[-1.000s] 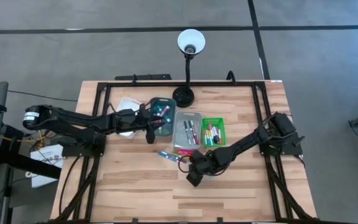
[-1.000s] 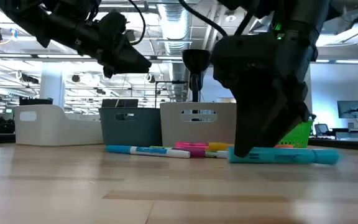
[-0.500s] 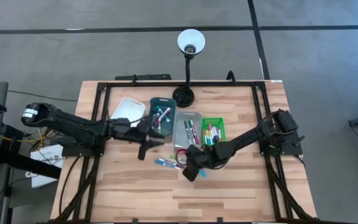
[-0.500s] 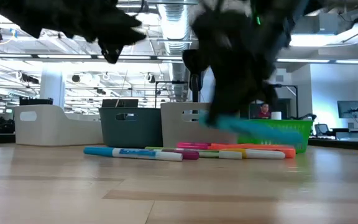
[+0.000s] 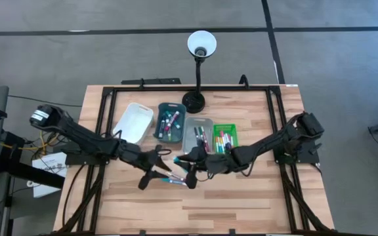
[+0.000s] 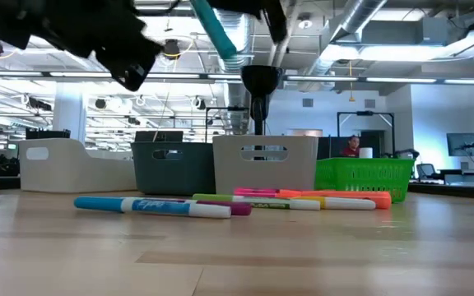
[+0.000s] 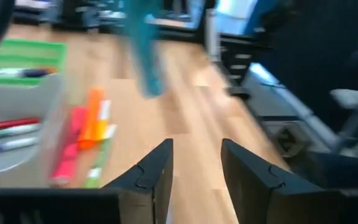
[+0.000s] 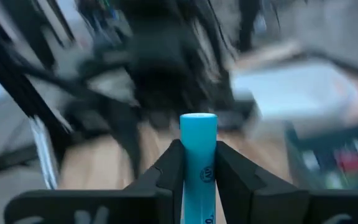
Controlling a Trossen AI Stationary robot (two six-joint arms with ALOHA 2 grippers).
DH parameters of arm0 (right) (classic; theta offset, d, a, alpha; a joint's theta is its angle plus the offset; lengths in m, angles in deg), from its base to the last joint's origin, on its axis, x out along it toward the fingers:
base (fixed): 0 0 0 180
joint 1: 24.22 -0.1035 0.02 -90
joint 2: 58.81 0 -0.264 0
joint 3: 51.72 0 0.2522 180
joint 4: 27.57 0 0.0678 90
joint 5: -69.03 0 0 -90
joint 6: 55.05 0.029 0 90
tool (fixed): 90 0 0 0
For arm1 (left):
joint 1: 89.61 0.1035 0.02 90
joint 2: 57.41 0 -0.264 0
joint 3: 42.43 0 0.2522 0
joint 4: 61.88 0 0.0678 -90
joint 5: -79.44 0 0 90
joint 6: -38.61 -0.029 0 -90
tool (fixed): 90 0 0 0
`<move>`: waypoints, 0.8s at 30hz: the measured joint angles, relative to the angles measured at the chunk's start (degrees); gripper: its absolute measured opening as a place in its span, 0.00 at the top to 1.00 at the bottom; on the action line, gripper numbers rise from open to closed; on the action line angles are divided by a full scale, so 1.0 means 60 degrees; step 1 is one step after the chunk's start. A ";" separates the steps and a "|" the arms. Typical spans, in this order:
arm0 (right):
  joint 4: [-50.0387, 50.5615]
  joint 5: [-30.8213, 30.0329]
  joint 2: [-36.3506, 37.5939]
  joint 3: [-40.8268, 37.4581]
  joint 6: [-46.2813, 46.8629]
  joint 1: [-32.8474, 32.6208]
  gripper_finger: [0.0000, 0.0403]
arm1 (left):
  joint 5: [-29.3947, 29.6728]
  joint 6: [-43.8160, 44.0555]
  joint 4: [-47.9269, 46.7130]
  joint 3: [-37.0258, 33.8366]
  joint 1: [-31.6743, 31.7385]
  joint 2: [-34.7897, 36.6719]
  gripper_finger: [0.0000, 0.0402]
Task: Pick & Place Markers
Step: Put the large blue highlighter pen into the white bin
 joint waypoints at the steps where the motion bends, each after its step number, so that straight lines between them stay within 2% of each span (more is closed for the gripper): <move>1: -0.0464 0.0008 -0.0008 0.0010 -0.0278 0.0050 0.84 | 0.0286 0.0000 -0.0010 0.0000 0.0011 -0.0070 0.67; 6: -0.1294 0.0011 -0.0033 0.0010 -0.1163 0.0314 0.84 | 0.1254 -0.0535 0.0079 0.0000 0.0201 -0.0196 0.65; 17: -0.1709 0.0045 -0.0040 0.0010 -0.1419 0.0642 0.84 | 0.1062 -0.1229 0.2171 0.0007 0.0880 -0.0170 0.47; 24: -0.2359 0.0655 -0.0244 0.0006 -0.1516 0.0841 0.83 | 0.0928 -0.1152 0.2754 0.0015 0.1322 -0.0170 0.46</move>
